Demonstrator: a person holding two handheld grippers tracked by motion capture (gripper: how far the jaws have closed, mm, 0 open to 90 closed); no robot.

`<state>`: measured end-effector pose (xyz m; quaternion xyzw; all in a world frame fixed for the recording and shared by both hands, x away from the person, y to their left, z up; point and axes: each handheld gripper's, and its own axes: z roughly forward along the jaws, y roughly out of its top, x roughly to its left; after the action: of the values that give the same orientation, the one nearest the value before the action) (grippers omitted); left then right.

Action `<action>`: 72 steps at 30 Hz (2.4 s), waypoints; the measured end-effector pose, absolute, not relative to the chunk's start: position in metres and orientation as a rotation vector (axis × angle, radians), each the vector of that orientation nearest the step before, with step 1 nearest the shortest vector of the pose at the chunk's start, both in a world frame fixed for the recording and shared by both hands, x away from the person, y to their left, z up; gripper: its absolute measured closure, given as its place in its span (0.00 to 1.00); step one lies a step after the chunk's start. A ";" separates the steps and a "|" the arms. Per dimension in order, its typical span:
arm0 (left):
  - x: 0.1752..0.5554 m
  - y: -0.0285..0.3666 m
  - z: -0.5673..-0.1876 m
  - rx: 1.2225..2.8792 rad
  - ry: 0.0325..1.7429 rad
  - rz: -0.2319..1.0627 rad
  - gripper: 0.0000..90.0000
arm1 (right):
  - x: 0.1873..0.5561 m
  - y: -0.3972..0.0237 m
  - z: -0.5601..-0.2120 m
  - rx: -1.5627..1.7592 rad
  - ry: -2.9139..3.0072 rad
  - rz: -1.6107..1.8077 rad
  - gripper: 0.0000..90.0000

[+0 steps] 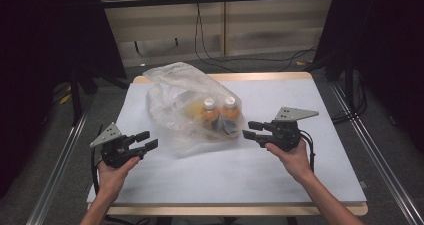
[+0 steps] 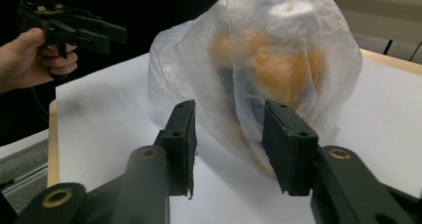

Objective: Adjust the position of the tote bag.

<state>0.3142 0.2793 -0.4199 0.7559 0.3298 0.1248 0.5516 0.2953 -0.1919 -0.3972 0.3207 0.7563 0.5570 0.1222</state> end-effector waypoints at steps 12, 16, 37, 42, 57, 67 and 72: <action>0.353 0.276 -0.415 1.782 0.823 0.312 0.53 | 0.322 -0.166 -0.362 0.837 2.210 1.667 0.69; 0.360 0.270 -0.410 1.794 0.778 0.302 0.57 | 0.335 -0.154 -0.353 0.825 2.209 1.681 0.70; 0.414 0.283 -0.404 1.744 0.885 0.324 0.59 | 0.385 -0.093 -0.320 0.748 2.261 1.641 0.62; 0.425 0.287 -0.414 1.744 0.940 0.319 0.51 | 0.401 -0.082 -0.319 0.760 2.282 1.613 0.57; 0.447 0.287 -0.435 1.758 1.014 0.297 0.26 | 0.419 -0.063 -0.335 0.793 2.328 1.486 0.71; 0.457 0.277 -0.441 1.765 1.019 0.252 0.21 | 0.425 -0.067 -0.339 0.817 2.336 1.492 1.00; 0.459 0.266 -0.442 1.781 0.999 0.251 0.34 | 0.423 -0.069 -0.338 0.816 2.327 1.506 1.00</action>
<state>0.4587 0.2657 -0.4416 0.7415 0.4159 0.1046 0.5160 0.4226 -0.0694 -0.3381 0.2801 0.7991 0.5169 0.1258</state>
